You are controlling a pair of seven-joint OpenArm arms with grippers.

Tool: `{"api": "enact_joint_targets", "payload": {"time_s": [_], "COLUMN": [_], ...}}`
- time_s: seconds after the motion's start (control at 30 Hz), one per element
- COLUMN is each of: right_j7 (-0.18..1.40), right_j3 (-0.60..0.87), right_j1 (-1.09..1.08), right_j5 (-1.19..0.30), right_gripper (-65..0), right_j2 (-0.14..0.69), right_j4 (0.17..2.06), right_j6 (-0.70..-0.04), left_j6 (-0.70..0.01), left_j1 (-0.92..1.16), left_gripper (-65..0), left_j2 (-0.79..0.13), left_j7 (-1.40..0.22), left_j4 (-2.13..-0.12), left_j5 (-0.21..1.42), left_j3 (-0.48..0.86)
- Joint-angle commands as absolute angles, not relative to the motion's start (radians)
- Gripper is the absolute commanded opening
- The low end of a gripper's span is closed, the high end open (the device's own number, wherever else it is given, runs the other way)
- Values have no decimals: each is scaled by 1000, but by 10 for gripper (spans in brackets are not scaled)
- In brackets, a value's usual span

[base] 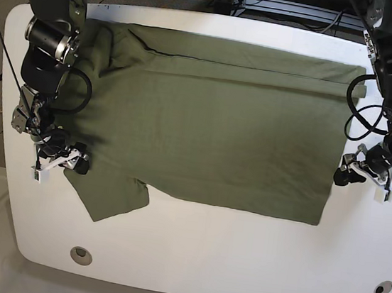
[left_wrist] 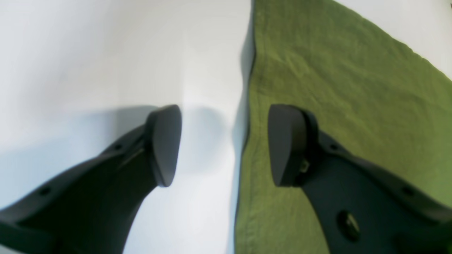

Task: Fold the T-shirt properly
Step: 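Lower both open grippers onto the sleeve and the hem corner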

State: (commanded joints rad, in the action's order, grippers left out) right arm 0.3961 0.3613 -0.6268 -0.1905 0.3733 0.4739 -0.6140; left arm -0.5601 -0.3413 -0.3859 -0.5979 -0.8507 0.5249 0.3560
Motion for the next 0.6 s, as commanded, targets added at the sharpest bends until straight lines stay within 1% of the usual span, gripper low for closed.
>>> {"api": "enact_joint_targets", "payload": {"time_s": [0.43,0.6], "right_j7": [401,406], "right_j3": [367,367], "right_j1": [-629,-617], "right_j5": [-221,-206], "right_gripper": [-292,-293], "right_j2": [381,381], "right_j4": [492,513], "right_j6": [-627,-625], "left_j6": [-569,-575], "left_j1": [-345,-352], "left_gripper": [-279,-284], "left_j2": [-385,-376], "left_j7": [-588,-583], "left_j4": [-852,-852], "left_j5": [526,530], "left_j3": [339,324]}}
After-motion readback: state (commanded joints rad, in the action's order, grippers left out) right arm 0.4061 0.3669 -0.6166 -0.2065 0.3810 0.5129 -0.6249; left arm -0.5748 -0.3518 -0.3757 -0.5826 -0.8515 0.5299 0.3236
